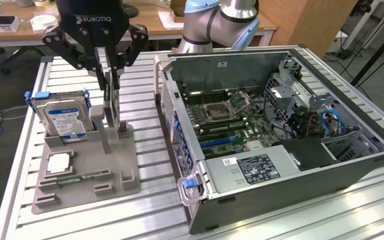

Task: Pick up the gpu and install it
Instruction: 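Pick up the gpu and move the gpu toward the slot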

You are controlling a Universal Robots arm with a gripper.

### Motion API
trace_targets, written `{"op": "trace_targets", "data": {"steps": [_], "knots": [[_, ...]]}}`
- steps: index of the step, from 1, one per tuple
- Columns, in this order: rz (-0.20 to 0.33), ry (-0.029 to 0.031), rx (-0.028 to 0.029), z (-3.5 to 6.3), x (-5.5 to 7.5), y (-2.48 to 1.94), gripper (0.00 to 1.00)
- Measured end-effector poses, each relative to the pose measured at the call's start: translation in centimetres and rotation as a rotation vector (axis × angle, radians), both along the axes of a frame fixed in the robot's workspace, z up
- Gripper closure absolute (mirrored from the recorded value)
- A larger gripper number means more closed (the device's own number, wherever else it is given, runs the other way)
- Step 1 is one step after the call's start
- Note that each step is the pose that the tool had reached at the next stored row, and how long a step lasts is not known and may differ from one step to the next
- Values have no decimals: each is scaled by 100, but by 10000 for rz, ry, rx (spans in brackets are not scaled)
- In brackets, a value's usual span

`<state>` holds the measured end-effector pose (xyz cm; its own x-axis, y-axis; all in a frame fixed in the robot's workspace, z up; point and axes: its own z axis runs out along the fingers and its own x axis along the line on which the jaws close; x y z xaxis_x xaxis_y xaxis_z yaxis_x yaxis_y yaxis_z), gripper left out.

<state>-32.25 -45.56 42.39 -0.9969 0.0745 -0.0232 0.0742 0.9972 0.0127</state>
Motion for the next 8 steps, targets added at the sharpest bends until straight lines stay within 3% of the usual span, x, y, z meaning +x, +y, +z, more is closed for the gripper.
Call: {"op": "trace_targets", "data": {"steps": [8], "knots": [[0,0,-14,52,0,0,74]]}}
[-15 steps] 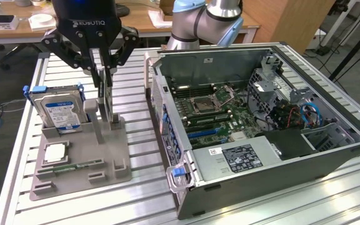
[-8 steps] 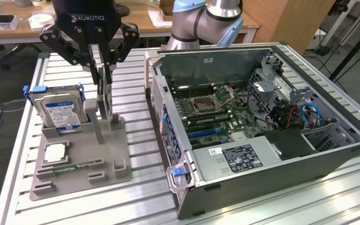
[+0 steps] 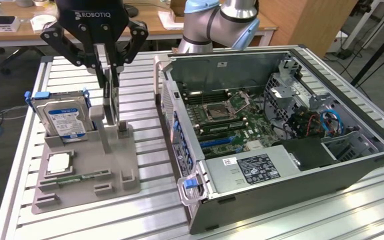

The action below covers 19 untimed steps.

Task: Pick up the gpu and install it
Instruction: 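Pick up the gpu and move the gpu toward the slot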

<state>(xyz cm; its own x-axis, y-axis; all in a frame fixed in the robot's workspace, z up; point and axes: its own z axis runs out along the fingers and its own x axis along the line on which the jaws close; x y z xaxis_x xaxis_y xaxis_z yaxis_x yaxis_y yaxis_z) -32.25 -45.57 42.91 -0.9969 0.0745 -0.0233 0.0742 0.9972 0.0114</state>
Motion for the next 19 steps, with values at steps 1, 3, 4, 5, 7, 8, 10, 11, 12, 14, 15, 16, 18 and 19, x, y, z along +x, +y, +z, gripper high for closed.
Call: {"op": "trace_targets", "data": {"steps": [1,3,4,5,7,8,10,11,12,14,15,16,18,19], "knots": [[0,0,-3,6,0,0,74],[0,0,-7,17,0,0,74],[0,1,-9,22,0,0,74],[0,0,-10,26,0,0,74],[-1,0,-15,35,0,0,74],[0,0,-18,41,0,0,74],[0,1,-23,49,0,0,74],[0,1,-26,53,0,0,74],[0,0,-29,58,0,0,74],[0,0,-34,67,0,0,74],[0,0,-37,72,0,0,74],[0,1,-40,76,0,0,74],[0,1,-45,85,0,0,74],[-1,0,-47,90,0,0,74]]}}
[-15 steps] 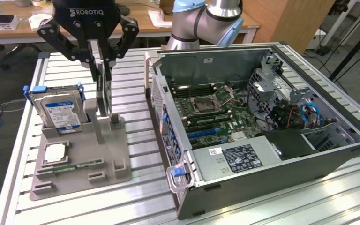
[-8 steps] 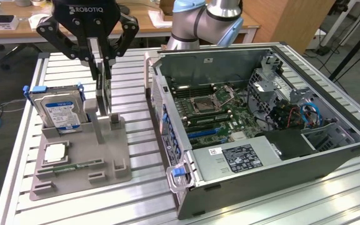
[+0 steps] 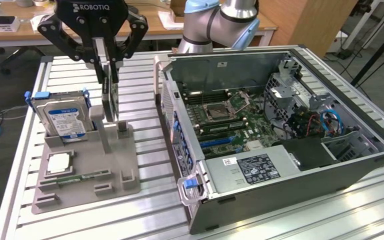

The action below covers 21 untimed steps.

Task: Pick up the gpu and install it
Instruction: 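Pick up the gpu and move the gpu toward the slot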

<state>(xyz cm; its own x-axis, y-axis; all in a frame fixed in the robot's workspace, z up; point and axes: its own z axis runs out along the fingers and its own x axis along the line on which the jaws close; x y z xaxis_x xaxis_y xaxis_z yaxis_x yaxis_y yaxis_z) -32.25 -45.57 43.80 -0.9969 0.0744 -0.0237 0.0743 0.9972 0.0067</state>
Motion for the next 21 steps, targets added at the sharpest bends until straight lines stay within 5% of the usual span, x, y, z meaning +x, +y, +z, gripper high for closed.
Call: {"op": "trace_targets", "data": {"steps": [21], "knots": [[0,0,-48,90,0,0,74]]}}
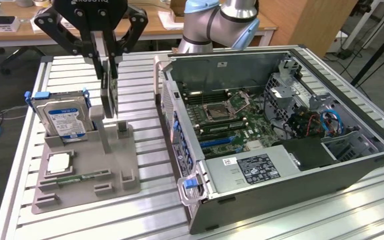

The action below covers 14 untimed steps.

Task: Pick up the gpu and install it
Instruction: 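Pick up the gpu and move the gpu toward the slot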

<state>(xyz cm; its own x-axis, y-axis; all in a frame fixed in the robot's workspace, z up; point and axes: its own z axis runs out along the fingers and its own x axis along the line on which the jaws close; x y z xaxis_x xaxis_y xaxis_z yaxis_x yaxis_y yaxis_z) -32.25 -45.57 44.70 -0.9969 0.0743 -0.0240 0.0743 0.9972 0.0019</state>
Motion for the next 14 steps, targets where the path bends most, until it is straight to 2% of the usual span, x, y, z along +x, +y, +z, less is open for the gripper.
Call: {"op": "trace_targets", "data": {"steps": [14], "knots": [[-1,0,-33,54,0,0,74]]}}
